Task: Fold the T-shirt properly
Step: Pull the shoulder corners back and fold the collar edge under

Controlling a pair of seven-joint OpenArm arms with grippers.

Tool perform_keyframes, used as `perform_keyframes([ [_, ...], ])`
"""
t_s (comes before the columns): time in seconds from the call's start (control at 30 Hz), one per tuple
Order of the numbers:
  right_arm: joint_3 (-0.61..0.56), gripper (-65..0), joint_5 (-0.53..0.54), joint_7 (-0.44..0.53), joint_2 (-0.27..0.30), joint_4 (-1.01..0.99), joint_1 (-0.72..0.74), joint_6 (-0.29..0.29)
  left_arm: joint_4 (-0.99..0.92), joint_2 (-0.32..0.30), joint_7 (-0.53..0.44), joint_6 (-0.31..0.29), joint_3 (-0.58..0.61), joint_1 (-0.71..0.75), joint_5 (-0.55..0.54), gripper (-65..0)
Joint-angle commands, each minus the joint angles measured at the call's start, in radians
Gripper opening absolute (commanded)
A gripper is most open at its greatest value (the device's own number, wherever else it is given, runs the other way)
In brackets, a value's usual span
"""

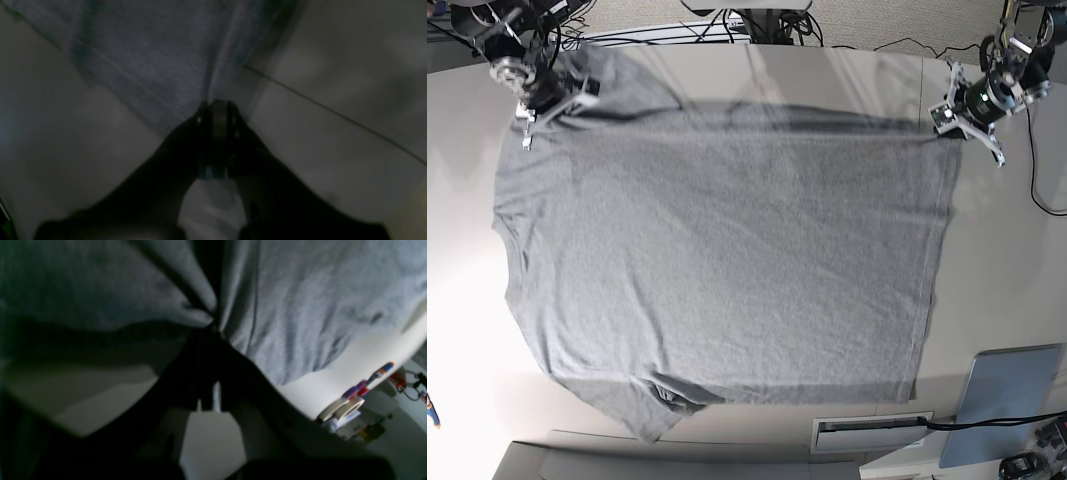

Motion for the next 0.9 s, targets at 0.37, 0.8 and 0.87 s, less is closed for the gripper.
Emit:
perform_keyframes([
  [0.37,0.002,-65.0,-0.072,-0.075,0.055,0.174,-0.251,-0.134,0.212,-0.006,0.196,-0.069,-0.175,0.284,-0.092,-65.0],
  [0.8,0.002,-65.0,-0.209,-0.078,0.055,0.225,-0.208,-0.315,0.262,-0.002,0.22,0.117,-0.22,0.254,-0.178,-65.0],
  [0.87,0.002,-65.0,-0.202,-0.056,0.054,0.224,-0.165,-0.315,0.262,0.0,0.222,0.117,-0.22,0.224,-0.197,-65.0],
])
